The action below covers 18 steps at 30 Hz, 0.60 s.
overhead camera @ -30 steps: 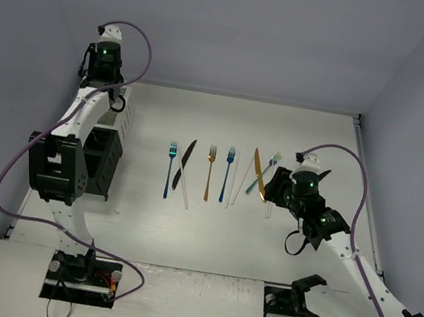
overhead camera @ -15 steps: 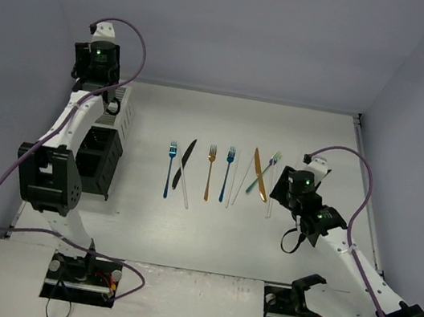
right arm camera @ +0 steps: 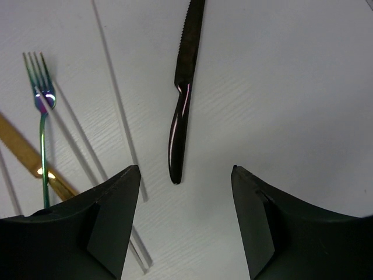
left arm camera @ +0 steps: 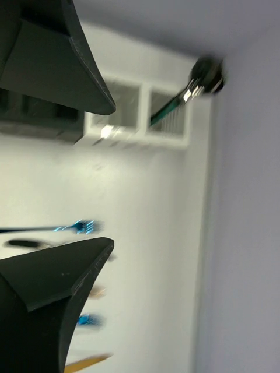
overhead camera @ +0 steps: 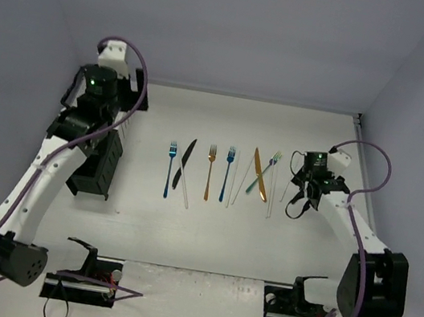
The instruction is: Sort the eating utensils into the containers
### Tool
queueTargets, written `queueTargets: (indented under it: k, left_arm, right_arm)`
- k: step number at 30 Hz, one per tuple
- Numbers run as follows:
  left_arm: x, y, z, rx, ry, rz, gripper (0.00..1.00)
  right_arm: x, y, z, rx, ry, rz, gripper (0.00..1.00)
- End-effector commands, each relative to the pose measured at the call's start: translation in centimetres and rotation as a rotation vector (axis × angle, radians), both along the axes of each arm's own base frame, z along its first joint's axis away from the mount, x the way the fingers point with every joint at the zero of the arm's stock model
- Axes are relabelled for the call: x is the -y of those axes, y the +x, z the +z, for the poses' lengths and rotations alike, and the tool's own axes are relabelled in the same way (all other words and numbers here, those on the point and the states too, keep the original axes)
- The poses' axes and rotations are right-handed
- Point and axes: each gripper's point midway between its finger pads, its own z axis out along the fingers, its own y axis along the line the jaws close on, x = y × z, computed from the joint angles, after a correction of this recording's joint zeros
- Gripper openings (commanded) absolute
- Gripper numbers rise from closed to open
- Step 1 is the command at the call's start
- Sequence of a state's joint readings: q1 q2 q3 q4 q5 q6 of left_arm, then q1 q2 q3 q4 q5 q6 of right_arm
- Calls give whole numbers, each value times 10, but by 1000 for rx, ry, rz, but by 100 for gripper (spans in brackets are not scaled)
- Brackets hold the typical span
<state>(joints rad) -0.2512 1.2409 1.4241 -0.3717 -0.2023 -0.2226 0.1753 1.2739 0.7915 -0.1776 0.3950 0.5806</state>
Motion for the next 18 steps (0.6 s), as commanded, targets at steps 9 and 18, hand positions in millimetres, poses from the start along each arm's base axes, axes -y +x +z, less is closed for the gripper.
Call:
queueTargets:
  k: [9,18]
  left_arm:
    - [62,-113,-121,-362,-146,-291,84]
    - [59,-123,-133,-391,-130,-301,84]
  right_arm:
    - [32,45,-30,-88,10,-149,60]
    - [31,53,-66,-177,50,-170,55]
